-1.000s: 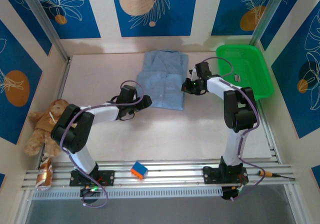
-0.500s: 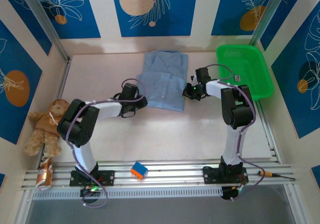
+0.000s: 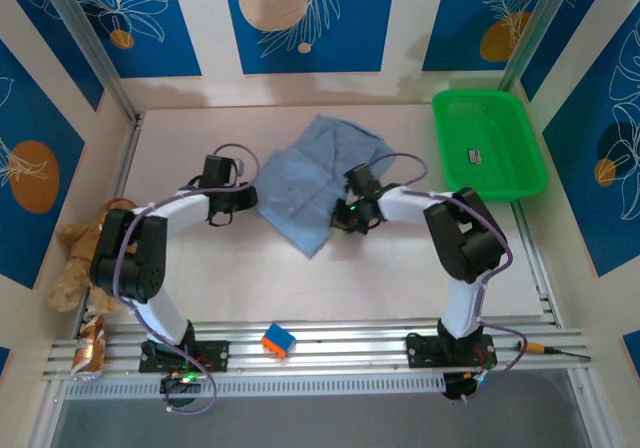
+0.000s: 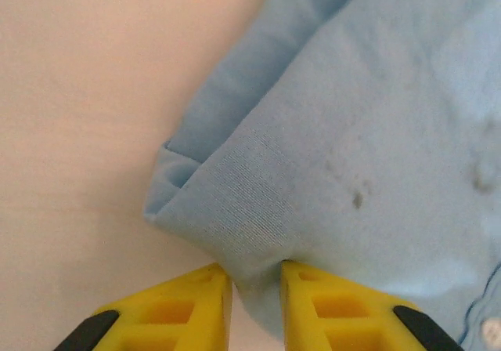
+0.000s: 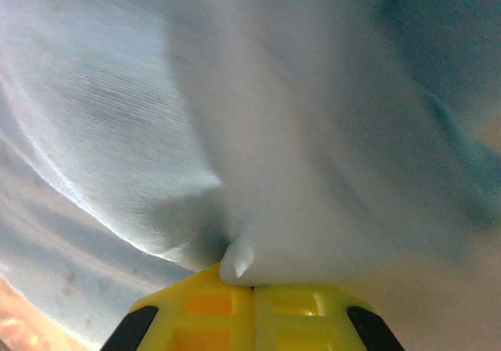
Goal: Fold and stack the long sleeve shirts
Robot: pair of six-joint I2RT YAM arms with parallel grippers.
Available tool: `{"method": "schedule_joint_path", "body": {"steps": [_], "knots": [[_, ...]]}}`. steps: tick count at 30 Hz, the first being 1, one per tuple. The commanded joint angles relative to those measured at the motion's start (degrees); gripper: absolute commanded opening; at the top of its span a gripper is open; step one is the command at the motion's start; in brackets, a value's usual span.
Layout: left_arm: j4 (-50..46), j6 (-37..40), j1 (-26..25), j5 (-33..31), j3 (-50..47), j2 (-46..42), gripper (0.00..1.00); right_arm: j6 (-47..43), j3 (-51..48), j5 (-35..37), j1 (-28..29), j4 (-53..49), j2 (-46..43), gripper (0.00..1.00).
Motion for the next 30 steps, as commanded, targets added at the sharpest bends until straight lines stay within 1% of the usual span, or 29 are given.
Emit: {"method": "schedule_joint_path", "body": {"steps": [1, 3, 4, 5, 6, 7, 8, 9, 11, 13, 14, 16, 18, 19, 20, 21, 22, 23, 24, 25, 28, 30], "knots": [[-1.79, 8.94, 1.54, 7.56, 0.64, -1.47, 0.27, 12.79, -2.51, 3.37, 8.54, -7.59, -2.56, 0.02], [-0.49, 8.41, 1.65, 10.95, 2.14, -0.65, 0.31, 13.8, 1.81, 3.37, 10.74, -12.26, -1.7, 0.14], [-0.09, 8.45, 1.68, 13.0, 3.2, -0.03, 0.36, 13.28, 4.22, 2.18, 11.63, -14.61, -0.72, 0.21], [-1.38, 8.65, 1.7, 13.34, 4.59, 0.6, 0.42, 13.38, 5.7, 1.19, 12.38, -16.1, 0.01, 0.29], [-3.44, 8.28, 1.73, 11.62, 5.8, 0.89, 0.49, 13.35, 6.19, 0.24, 12.78, -16.75, 0.08, 0.34], [-5.43, 7.02, 2.2, 9.94, 6.95, 0.62, 0.6, 12.83, 6.51, 0.23, 13.37, -17.88, -0.51, 0.37], [-6.07, 5.18, 3.05, 10.17, 7.07, -0.2, 0.7, 12.19, 7.05, 1.7, 13.73, -20.7, -1.69, 0.42], [-6.0, 3.5, 3.73, 10.15, 6.4, -1.66, 0.75, 11.59, 7.39, 2.84, 13.77, -23.04, -3.26, 0.46], [-8.46, 0.35, 5.14, 7.3, 4.73, -6.62, 0.84, 9.49, 7.01, 4.17, 13.4, -28.02, -8.08, 0.51], [-12.83, -2.41, 6.39, 5.44, 3.05, -12.37, 0.89, 7.61, 6.03, 6.02, 13.07, -32.85, -13.24, 0.54], [-14.63, -4.12, 6.73, 5.9, 1.57, -15.54, 0.91, 6.5, 5.6, 6.86, 12.81, -35.33, -15.88, 0.54], [-15.33, -7.3, 6.64, 9.72, -2.64, -21.42, 0.91, 3.61, 5.64, 9.21, 11.93, -39.61, -20.11, 0.54], [-14.48, -10.9, 6.68, 12.77, -7.93, -26.79, 0.91, -2.22, 5.83, 11.08, 10.62, -38.91, -23.85, 0.57], [-14.08, -12.47, 6.59, 13.72, -10.79, -29.19, 0.91, -5.87, 5.82, 10.47, 8.82, -36.92, -24.92, 0.57], [-13.0, -14.32, 6.43, 14.91, -13.77, -31.42, 0.91, -9.08, 6.6, 8.13, 6.13, -35.18, -24.89, 0.54], [-11.35, -16.45, 6.26, 16.55, -16.35, -32.86, 0.9, -11.64, 7.71, 5.41, 3.71, -33.36, -24.21, 0.5], [-8.44, -18.81, 6.09, 18.4, -19.44, -33.89, 0.89, -14.43, 8.91, 2.76, 1.43, -30.81, -22.79, 0.42], [-6.16, -21.06, 5.72, 19.24, -21.85, -34.63, 0.87, -16.71, 10.45, 1.11, -0.32, -28.48, -20.88, 0.3], [-3.94, -22.42, 5.15, 19.48, -23.84, -35.03, 0.85, -18.39, 12.08, -0.42, -1.43, -27.16, -18.44, 0.21], [-2.16, -23.92, 4.41, 19.31, -25.3, -35.12, 0.83, -20.39, 14.3, -3.17, -2.25, -25.8, -15.34, 0.16], [-0.02, -25.8, 3.02, 17.5, -27.6, -34.65, 0.79, -24.28, 21.25, -9.39, -2.84, -24.33, -6.02, 0.06], [5.01, -28.5, 2.42, 18.18, -29.72, -33.33, 0.78, -25.44, 24.53, -11.25, -2.64, -23.7, -0.94, 0.04]]}}
